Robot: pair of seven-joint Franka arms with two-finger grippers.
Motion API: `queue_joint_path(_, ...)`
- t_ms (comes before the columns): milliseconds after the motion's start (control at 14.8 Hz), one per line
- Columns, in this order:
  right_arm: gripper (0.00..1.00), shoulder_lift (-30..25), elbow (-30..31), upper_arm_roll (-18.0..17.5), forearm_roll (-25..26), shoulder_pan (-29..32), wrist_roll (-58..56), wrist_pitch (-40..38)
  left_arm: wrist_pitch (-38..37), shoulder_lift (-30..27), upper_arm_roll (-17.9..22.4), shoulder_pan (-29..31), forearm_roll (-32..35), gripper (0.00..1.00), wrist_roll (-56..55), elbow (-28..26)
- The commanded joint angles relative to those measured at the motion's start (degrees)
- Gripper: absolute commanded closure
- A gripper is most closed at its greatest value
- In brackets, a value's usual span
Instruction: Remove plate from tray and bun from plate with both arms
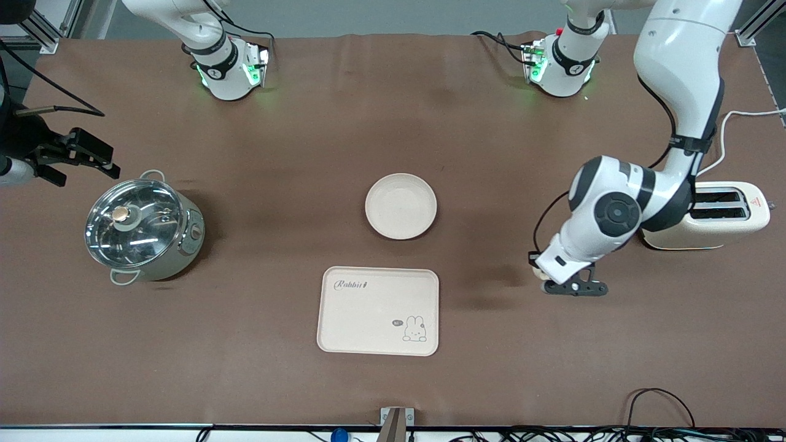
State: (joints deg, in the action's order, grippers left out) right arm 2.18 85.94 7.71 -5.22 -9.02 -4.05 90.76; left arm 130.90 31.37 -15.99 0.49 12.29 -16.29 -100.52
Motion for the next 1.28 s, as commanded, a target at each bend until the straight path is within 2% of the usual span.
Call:
queue_joint_path(0, 0.0, 1.1, -1.0, 0.1, 0.4, -0.7, 0.8, -0.2, 3.8, 3.2, -0.4, 1.6, 0.5, 0.51, 1.8, 0.1)
queue_joint_path(135, 0.0, 1.4, -1.0, 0.1, 0.3, -0.8, 0.8, -0.1, 3.8, 3.3, -0.5, 1.7, 1.2, 0.23, 2.2, 0.3)
queue_joint_path(202, 0.0, 1.6, -1.0, 0.1, 0.4, -1.1, 0.8, -0.1, 3.8, 3.2, -0.5, 1.8, 1.2, 0.0, 2.3, 1.0)
queue_joint_path(404, 0.0, 2.0, -1.0, 0.1, 0.4, -1.5, 0.8, -0.1, 0.8, 0.5, -0.7, 2.0, 1.0, 0.0, 2.1, 3.1)
queue_joint_path(876, 0.0, 2.6, -1.0, 0.1, 0.1, -2.4, 0.9, 1.0, -16.2, -16.2, -1.0, 3.8, -0.6, 0.0, 2.9, 4.8)
queue_joint_path(1213, 0.0, 4.1, -1.6, 0.1, 0.5, -5.2, 3.6, 2.7, -25.1, -26.7, 0.7, 3.2, -5.8, 0.0, 5.7, 4.6)
